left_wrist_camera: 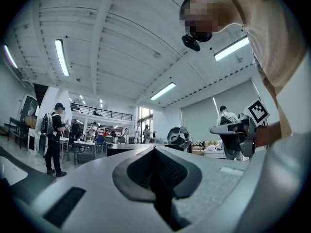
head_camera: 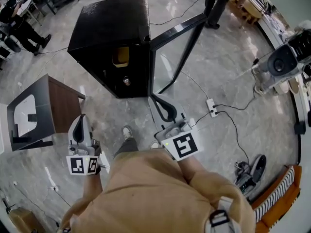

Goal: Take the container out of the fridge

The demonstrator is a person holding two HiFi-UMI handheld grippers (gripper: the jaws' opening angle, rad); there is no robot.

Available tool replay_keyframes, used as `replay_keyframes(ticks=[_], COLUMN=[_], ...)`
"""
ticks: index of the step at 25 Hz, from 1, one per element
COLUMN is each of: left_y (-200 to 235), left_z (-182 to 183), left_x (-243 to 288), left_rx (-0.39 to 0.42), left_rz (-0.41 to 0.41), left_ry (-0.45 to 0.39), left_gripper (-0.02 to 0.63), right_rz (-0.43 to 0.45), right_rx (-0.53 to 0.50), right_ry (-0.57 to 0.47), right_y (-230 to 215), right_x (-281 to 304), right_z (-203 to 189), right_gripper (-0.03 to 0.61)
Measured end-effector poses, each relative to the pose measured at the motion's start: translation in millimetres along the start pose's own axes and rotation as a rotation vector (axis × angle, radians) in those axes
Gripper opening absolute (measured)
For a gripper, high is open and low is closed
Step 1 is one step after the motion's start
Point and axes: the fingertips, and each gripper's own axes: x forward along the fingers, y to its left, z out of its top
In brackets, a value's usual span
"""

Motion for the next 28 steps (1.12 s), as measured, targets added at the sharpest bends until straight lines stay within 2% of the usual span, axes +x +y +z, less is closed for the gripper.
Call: replay_keyframes(ticks=[10, 16, 21, 24, 28], left_y=[55.3, 74.4, 80.7, 85.8, 93.1], left_z=[-2.3, -15.9, -22.5, -26.1, -32.0], left_x=[34.1, 40.4, 44.7, 44.6, 45.5], left_rx=[-0.014, -0.038, -0.057, -0.068, -0.083], left_rz=[-0.036, -0.039, -0.052, -0.055, -0.058], left_ry=[0.001, 0.021, 0.024, 0.024, 0.03], left_gripper=[0.002, 0.002, 0.002, 0.002, 0.002], right_rz=[-0.045, -0.041, -0.01, 0.028, 0.033], right_rx=[-0.026, -0.083, -0.16, -0.241, -0.253], right_ry=[0.034, 0.061, 0.13, 0.228, 0.278], right_y=[5.3, 12.6, 21.1, 26.8, 28.8], right_x=[52.4, 73.3, 87.5, 91.2, 101.5], right_z=[-6.3, -13.9, -27.5, -42.6, -54.1], right_gripper=[0.003, 0.003, 0.003, 0.004, 0.005])
